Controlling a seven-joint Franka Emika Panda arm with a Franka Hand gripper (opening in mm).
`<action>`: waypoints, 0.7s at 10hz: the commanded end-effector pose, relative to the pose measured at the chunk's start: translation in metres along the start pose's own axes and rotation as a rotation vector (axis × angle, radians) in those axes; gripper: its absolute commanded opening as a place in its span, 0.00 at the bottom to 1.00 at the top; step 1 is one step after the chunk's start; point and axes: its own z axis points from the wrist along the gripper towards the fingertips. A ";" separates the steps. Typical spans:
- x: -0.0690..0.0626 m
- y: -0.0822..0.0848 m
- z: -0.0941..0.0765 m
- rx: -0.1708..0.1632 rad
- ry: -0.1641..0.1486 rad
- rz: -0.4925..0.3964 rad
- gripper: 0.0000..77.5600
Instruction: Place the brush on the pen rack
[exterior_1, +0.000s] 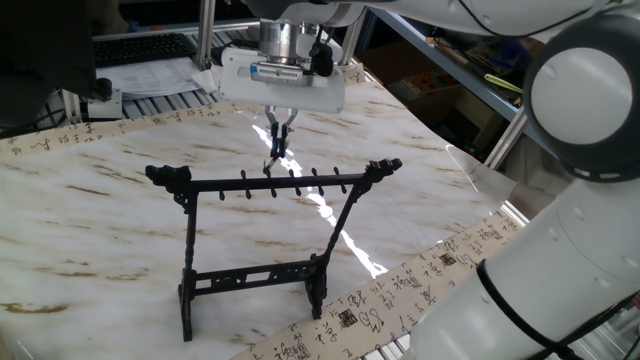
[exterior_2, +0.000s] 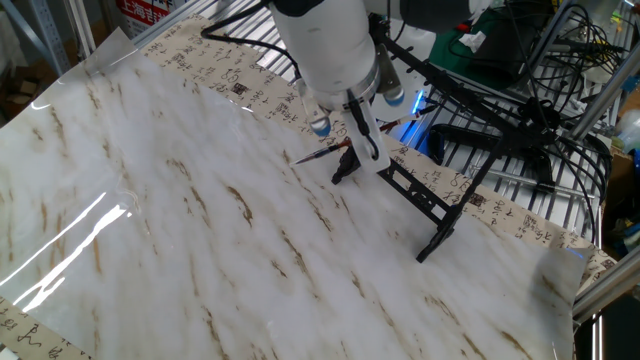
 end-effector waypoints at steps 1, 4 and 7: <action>0.003 -0.006 -0.002 0.002 -0.032 -0.036 0.01; 0.005 -0.008 0.000 -0.006 -0.036 -0.014 0.01; 0.006 -0.009 0.002 -0.016 -0.010 -0.011 0.01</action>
